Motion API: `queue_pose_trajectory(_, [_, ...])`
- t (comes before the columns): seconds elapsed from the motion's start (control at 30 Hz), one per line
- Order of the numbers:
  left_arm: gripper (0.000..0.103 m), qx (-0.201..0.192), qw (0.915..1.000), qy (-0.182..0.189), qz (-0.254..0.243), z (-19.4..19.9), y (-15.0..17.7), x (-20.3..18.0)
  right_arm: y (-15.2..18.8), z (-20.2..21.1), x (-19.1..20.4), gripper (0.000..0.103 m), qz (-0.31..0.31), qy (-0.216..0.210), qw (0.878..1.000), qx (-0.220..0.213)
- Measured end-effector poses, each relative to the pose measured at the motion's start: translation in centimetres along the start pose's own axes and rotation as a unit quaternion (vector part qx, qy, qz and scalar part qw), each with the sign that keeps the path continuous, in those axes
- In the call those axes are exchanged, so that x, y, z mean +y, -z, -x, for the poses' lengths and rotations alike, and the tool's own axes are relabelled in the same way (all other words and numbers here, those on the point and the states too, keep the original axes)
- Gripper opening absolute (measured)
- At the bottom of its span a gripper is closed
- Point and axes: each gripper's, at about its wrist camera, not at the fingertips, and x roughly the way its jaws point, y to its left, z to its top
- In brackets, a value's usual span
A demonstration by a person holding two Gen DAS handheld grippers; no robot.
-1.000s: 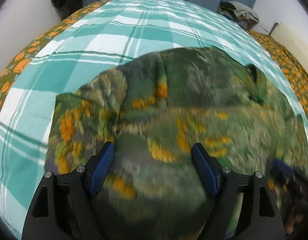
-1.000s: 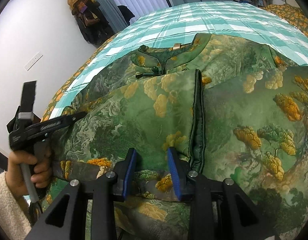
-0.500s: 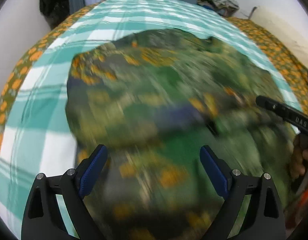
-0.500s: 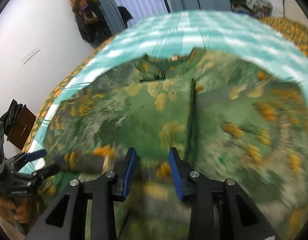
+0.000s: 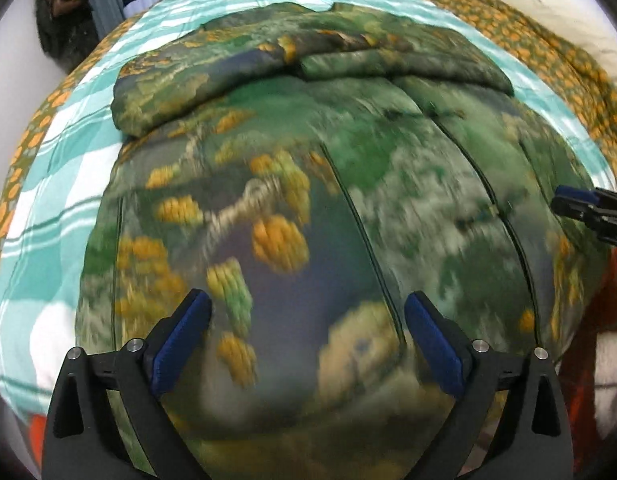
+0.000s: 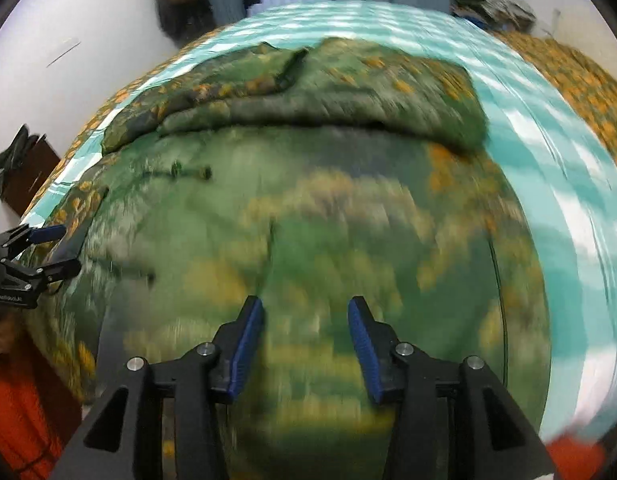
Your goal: Fold large clothes
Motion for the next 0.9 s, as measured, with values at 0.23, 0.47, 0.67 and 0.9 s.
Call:
queue_pose_trajectory(0.23, [0.098,0.006,1.0000,0.000,0.002,1.3,2.4,-0.4,1.6,0.4,-0.1,0.046,-0.013,0.005,1.000,-0.003])
queue_pose_trajectory(0.47, [0.098,0.005,1.0000,0.006,0.006,2.2,3.3,-0.4,1.7,0.8,0.6,0.047,-0.007,0.022,1.000,-0.003])
queue_pose_trajectory(0.67, [0.098,-0.005,0.9990,0.015,0.042,3.0,3.6,0.9,1.9,2.2,-0.6,0.047,-0.044,0.007,0.999,-0.008])
queue_pose_trajectory(0.9, [0.098,-0.034,0.9934,0.032,0.105,5.1,2.7,4.1,1.1,4.7,-3.9,0.057,-0.092,0.014,0.995,-0.035])
